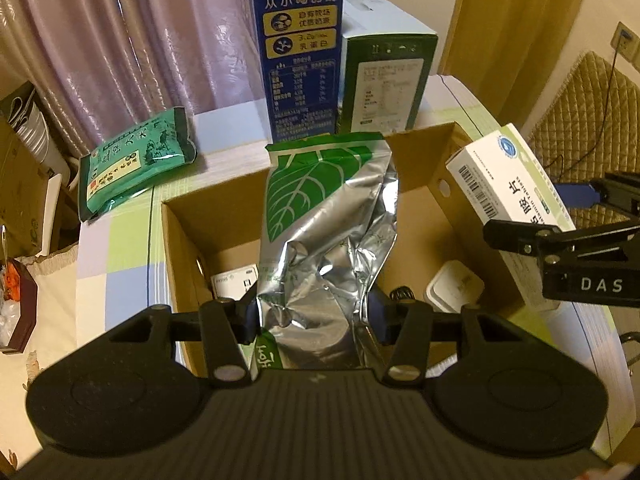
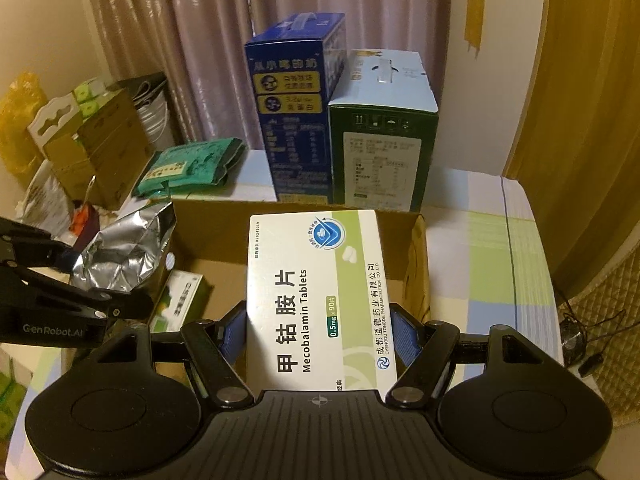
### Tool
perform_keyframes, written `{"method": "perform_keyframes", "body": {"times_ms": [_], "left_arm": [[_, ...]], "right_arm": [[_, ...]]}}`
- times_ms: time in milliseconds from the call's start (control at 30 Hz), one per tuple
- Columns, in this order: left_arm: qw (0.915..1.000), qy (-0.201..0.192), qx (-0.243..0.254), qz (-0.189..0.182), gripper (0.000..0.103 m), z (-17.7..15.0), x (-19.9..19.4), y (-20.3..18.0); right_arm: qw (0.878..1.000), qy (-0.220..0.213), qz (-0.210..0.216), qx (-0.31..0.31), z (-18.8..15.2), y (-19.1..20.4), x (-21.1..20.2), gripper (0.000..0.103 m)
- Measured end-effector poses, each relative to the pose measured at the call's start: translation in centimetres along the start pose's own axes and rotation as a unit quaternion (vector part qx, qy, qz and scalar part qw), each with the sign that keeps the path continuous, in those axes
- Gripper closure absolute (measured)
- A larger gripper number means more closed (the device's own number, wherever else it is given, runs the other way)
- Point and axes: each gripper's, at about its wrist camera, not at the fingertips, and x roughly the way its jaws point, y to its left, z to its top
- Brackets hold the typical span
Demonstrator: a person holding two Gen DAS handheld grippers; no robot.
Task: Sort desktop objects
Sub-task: 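Open the left tool to drop the foil bag while the right tool drops the Mecobalamin box in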
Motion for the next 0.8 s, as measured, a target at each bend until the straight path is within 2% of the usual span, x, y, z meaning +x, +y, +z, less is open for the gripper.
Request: {"method": "perform_keyframes", "body": {"times_ms": [667,733,800], "left_arm": [[0.9997,-0.006,-0.024,0.000,0.055,0.7,3.3,1.2],[0.9995,-0.009,-0.030,-0.008,0.044,0.6,3.5,1.3],[0.9990,-0.022,-0.038,-0.007,0.039,0.3,3.5,1.4]], "right_arm": [[1.000,0.016,-0.004,0.009,-0.1,-0.4,4.2,0.034],[1.000,0.017,-0.005,0.008,-0.2,-0.3,4.4,0.034],[1.000,0.018,-0.005,0.008,-0.3,-0.2,4.5,0.034]]}}
